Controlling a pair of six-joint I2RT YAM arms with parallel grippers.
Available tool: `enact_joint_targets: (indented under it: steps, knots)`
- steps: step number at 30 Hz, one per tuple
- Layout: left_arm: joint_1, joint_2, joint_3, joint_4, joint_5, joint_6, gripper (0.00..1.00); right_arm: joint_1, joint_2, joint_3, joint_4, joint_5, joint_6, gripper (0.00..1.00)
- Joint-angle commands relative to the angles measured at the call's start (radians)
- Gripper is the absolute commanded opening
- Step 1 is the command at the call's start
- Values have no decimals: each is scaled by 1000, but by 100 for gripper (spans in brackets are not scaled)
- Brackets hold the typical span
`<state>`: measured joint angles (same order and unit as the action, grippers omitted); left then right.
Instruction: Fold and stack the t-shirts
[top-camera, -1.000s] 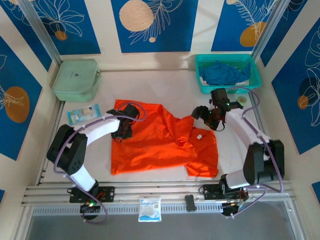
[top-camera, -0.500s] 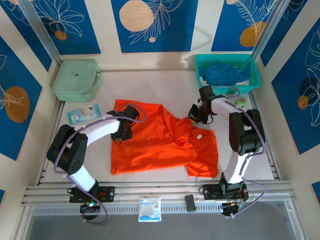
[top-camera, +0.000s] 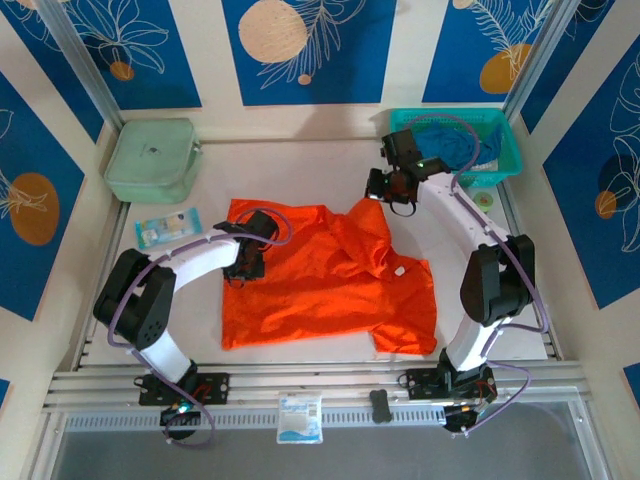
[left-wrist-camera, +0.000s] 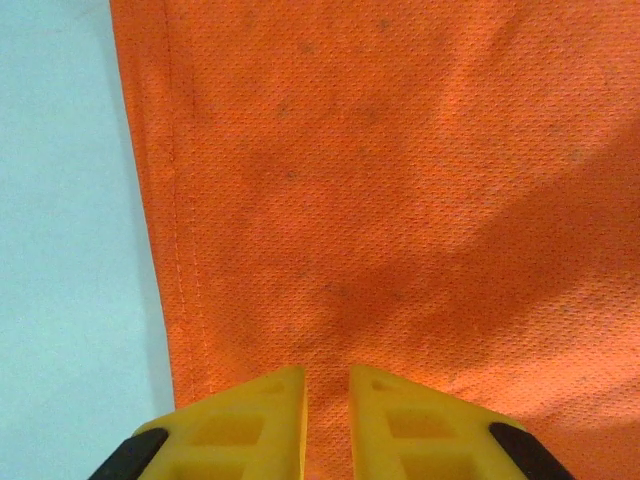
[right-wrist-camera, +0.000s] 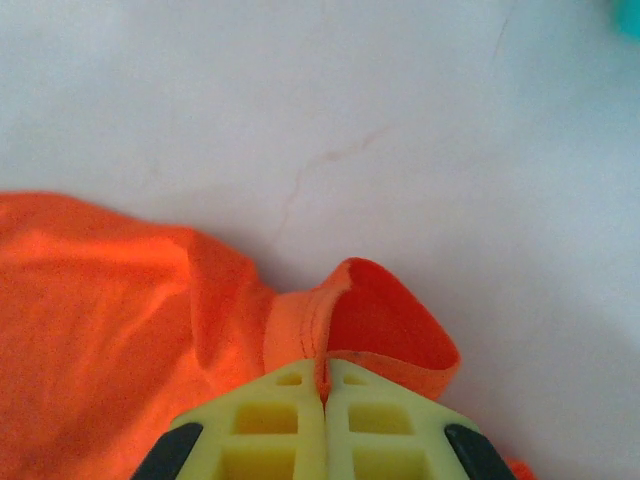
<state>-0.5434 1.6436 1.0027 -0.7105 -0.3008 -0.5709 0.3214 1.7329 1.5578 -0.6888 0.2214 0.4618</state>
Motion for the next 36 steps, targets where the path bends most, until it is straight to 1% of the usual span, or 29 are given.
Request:
enact_joint_targets:
  steps: [1,5,8,11,14,15,17,19,20,22,25,27,30,32,36]
  knots:
    - [10,-17,-16,0,14,-14,19,-2,34,81,-6,174,-160,0]
    - [10,-20,-21,0,14,-16,19,1,124,175,114,309,-322,0]
    - [10,-17,-24,2,14,-17,19,1,213,247,216,358,-424,0]
    - [10,-7,-24,2,17,-18,20,2,310,303,318,381,-505,0]
    - [10,3,-23,5,19,-17,20,6,426,378,383,434,-549,0]
    - [10,7,-21,6,21,-17,19,5,465,415,371,440,-553,10]
    - [10,9,-22,4,20,-17,19,8,537,497,327,461,-549,41]
    - [10,9,-21,-1,14,-16,19,16,562,535,312,483,-540,57]
    - [10,8,-20,-4,9,-16,19,19,561,538,310,489,-533,61]
    - [10,9,-15,-14,-7,-14,19,27,537,525,295,487,-502,66]
    - [10,9,0,-41,-40,-20,20,37,463,465,290,476,-455,69]
    - [10,6,12,-62,-63,-28,22,47,406,418,275,472,-427,69]
    - [18,0,32,-84,-98,-34,31,68,309,319,253,475,-392,68]
    - [36,0,50,-86,-100,-27,35,80,244,251,215,476,-348,67]
    - [90,8,112,-78,-83,8,37,98,95,90,122,446,-204,63]
